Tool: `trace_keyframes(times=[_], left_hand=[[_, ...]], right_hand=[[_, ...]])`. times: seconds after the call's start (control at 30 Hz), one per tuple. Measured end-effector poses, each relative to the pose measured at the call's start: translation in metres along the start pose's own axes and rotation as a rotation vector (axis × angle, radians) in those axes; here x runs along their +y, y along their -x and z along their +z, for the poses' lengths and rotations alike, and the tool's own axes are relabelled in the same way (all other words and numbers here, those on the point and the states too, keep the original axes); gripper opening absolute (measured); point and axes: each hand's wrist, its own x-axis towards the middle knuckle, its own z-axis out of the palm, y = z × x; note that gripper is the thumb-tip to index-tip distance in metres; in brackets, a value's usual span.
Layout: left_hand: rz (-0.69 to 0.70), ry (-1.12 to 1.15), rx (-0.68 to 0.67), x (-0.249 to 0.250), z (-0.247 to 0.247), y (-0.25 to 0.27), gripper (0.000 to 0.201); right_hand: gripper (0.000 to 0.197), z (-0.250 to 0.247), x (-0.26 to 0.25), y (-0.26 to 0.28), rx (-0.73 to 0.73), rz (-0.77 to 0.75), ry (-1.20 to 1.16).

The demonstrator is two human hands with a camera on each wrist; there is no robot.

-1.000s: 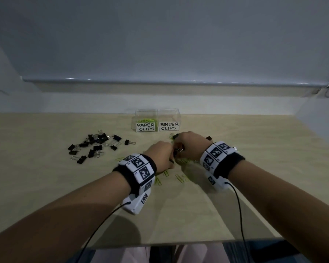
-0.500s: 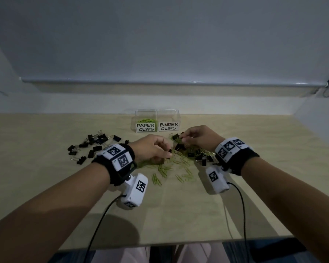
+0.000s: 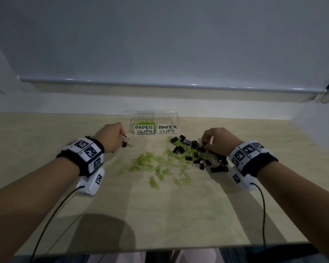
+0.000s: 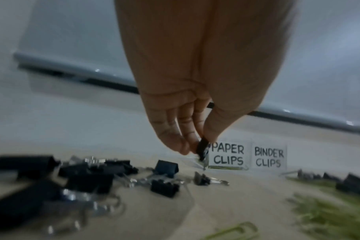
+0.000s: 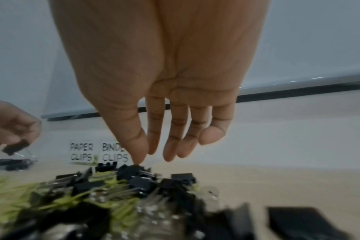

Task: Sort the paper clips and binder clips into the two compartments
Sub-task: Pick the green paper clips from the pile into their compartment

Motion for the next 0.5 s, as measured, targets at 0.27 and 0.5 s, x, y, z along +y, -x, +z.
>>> trace_keyframes(times=[0.27, 0.5], left_hand=[[0.291, -0.001, -0.075, 0.084, 0.036, 0.003, 0.024], [0.387, -0.141, -0.184, 0.126, 0.063, -0.018, 0.019]], right_hand=[[0.028, 0.019, -0.056, -0.023, -0.092, -0.178, 0.161], [0.026, 0.025, -0.054, -0.021, -0.072, -0.167, 0.126]])
